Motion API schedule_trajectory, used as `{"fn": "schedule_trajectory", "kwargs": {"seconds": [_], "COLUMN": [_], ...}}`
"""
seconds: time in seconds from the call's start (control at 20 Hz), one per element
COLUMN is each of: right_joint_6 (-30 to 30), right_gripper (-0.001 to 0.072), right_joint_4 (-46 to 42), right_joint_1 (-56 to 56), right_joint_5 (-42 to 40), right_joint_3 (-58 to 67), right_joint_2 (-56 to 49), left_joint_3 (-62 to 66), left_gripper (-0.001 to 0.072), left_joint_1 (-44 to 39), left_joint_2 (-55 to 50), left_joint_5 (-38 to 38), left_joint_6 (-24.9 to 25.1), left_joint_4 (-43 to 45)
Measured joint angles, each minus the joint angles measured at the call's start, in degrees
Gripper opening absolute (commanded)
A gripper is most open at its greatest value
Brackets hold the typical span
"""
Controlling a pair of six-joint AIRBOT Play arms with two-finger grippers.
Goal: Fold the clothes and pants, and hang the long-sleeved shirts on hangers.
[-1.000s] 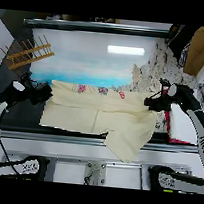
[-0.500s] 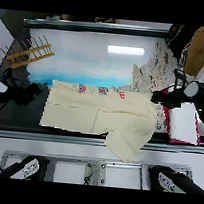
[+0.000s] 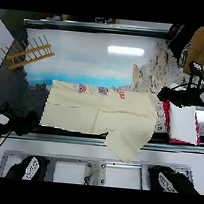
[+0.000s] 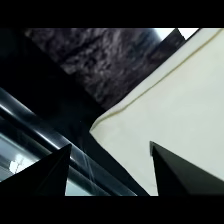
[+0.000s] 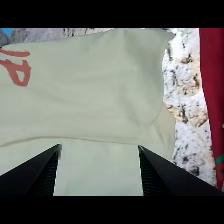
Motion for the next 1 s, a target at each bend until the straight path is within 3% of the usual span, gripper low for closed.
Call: {"fn": "schedule_trajectory", "kwargs": {"seconds": [0.4,0.45,0.5,0.65,0.7,0.75,1.0], "right_joint_6": [0.0,0.0,0.0,0.0,0.0,0.0,-0.5], "right_gripper": [0.0524,0.0524,0.0524,0.0524,0.0524,0.0524,0.0524], "right_joint_4": [0.0,0.0,0.0,0.6,1.0,1.3,2.3], "right_joint_1": [0.0,0.0,0.0,0.0,0.0,0.0,-1.6], "right_joint_5": [0.0,0.0,0.0,0.0,0.0,0.0,2.6], "right_joint_3": [0.0,0.0,0.0,0.0,0.0,0.0,-0.5], "right_joint_2": [0.4,0.4,0.4,0.5,0.5,0.5,0.6], "left_joint_3": [-3.3,-2.8,-2.3,-1.4,-1.2,-1.1,-1.0], "left_gripper": [0.0512,0.0467,0.0376,0.0358,0.0212,0.0011,0.0006], "left_joint_1": [0.5,0.5,0.5,0.0,-0.7,-1.7,-7.4], "left_joint_2": [-5.4,-6.6,-7.8,-10.1,-10.5,-10.8,-10.8], "left_joint_5": [4.5,4.7,4.8,5.4,5.6,6.3,8.1], "left_joint_6": [0.3,0.4,0.5,0.9,1.1,1.3,1.3], "left_joint_4": [-10.5,-11.2,-11.5,-12.2,-12.2,-12.2,-11.7]}}
